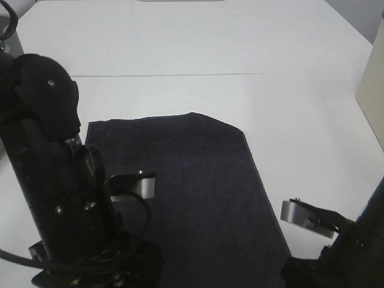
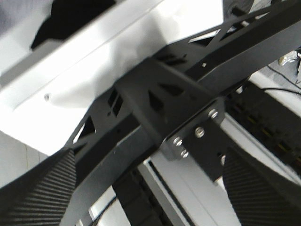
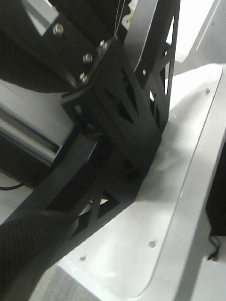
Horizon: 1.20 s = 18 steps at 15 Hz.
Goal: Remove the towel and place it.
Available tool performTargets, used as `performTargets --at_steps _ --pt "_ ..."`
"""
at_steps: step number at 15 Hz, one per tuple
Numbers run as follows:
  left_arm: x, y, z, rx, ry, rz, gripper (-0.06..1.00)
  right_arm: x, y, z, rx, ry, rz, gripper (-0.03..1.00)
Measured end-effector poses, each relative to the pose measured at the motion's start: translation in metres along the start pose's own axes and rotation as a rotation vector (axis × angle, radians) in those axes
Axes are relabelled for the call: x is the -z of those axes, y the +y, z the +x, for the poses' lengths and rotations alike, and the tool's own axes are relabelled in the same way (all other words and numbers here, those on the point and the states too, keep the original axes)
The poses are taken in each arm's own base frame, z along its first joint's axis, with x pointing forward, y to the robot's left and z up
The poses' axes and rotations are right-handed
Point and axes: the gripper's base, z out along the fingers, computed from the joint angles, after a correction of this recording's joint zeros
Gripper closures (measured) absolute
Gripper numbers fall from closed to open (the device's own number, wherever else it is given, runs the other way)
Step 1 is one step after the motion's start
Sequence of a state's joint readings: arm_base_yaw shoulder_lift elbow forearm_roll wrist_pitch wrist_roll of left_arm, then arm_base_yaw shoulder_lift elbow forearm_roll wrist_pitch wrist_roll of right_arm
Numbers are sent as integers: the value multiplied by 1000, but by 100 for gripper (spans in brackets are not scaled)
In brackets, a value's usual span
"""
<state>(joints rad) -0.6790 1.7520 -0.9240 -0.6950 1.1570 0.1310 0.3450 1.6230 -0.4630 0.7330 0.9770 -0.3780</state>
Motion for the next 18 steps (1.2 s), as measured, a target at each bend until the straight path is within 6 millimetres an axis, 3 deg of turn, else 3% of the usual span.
performTargets --at_steps 2,4,7,9,13,16,18 --pt "13 -9 -9 -51 -51 -12 14 19 15 -8 71 -75 -9 28" --pt "32 -16 -20 -131 -118 -81 14 52 36 -24 163 -204 26 28" --pt "68 -8 -36 -143 -233 -125 14 98 56 -46 212 -377 135 28" --pt "93 13 -44 -113 -316 -126 14 132 57 -54 184 -486 165 28" --pt "148 69 -52 -20 -513 -127 14 196 22 -67 87 -640 151 28" --pt "178 116 -53 72 -670 -146 14 215 7 -101 125 -580 139 28" --pt "178 149 -59 127 -691 -113 14 222 5 -134 172 -555 107 28"
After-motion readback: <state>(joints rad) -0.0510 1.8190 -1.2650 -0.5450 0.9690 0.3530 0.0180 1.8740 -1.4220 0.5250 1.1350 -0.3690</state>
